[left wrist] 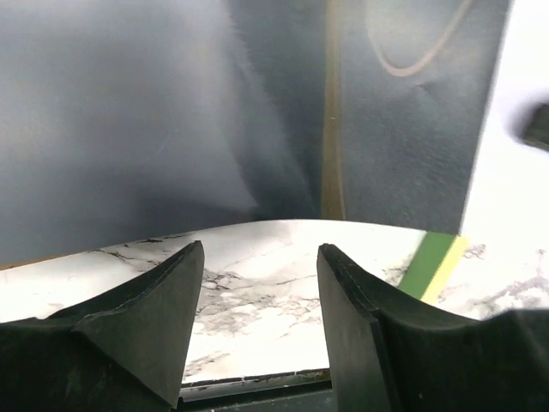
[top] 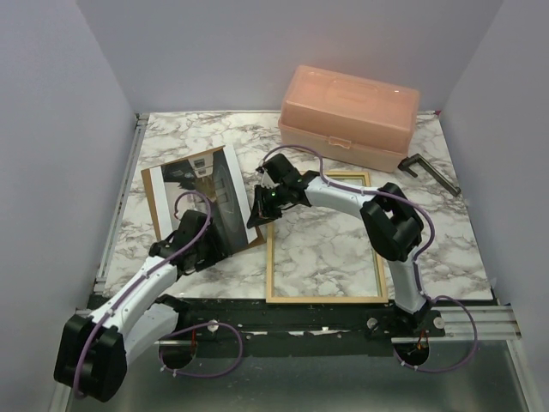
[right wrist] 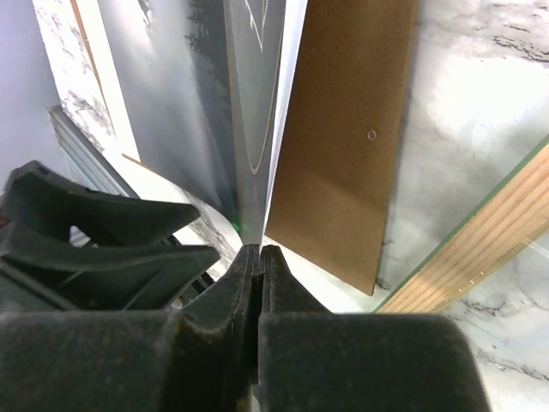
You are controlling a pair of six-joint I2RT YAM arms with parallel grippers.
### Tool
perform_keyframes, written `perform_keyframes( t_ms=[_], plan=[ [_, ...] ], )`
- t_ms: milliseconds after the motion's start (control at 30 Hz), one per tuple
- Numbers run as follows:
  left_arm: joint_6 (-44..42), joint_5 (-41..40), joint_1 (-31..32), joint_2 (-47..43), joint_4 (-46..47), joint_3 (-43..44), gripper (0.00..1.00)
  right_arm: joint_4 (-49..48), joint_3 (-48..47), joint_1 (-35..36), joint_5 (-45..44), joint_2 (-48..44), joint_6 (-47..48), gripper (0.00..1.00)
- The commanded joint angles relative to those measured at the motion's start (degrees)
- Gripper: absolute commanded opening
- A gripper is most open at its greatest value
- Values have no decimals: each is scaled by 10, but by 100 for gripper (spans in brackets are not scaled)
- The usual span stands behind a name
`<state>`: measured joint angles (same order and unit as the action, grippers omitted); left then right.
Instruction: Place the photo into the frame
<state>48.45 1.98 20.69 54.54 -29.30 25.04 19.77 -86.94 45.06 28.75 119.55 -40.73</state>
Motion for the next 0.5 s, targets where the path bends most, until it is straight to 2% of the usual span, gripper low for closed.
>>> perform_keyframes(
  t_ms=[0,133,300,467],
  plan=[
    [-26,18,-3,-80,3,-2,60,2,15,2,-21,-36,6,0],
    [-26,45,-2,-174,5,1,71,6,57,2,-39,-92,6,1],
    [-1,92,-2,-279,29,-3,83,-23,173,3,-58,-194,-17,1],
    [25,117,-2,-320,55,-9,86,-46,304,6,-72,-304,-42,1]
  ],
)
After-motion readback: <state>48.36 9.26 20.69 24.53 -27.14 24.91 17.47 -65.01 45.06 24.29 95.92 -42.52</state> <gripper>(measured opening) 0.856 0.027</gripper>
